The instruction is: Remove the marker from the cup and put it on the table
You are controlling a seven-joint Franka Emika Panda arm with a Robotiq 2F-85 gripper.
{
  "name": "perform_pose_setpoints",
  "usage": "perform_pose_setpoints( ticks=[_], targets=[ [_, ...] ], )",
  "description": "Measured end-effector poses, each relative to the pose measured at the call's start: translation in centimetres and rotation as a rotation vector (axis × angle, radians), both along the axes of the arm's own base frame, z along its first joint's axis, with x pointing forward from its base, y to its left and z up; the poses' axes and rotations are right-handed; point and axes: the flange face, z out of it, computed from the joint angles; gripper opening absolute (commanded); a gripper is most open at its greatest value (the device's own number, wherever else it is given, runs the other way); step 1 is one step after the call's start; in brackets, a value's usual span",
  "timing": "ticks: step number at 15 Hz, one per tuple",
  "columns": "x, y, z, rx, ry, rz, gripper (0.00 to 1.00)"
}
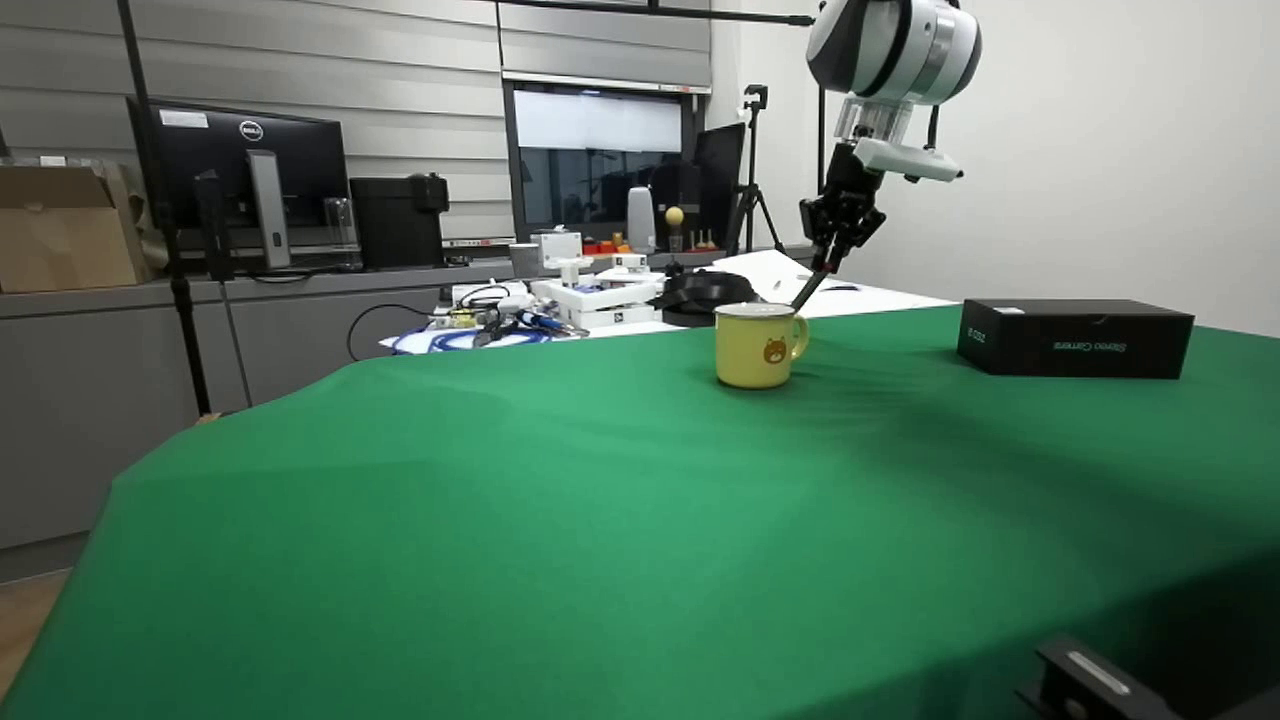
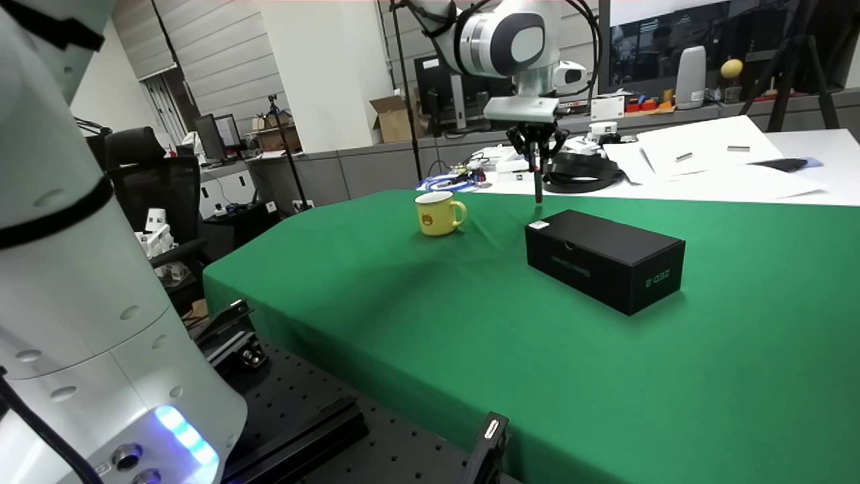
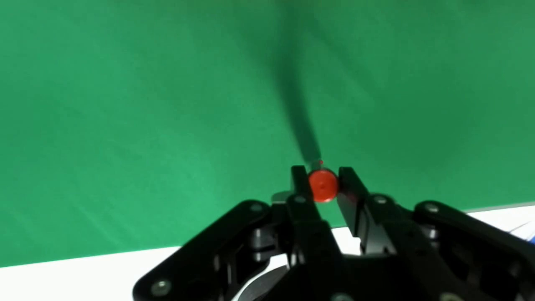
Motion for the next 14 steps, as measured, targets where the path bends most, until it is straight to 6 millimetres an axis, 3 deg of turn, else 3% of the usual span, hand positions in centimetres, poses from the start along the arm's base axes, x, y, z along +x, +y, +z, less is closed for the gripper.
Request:
perform_pose_setpoints(
  ticks=[10,12,14],
  targets=[
    [-2.9,-2.2,-7.3,0.004,0.134,-0.114,0.06],
    [-3.1,-2.5,-7.9,0.006,0.152,-0.132,0.48],
    [-3.3,-2.6,-8.0,0.009,0.17,-0.144,0.51]
  ],
)
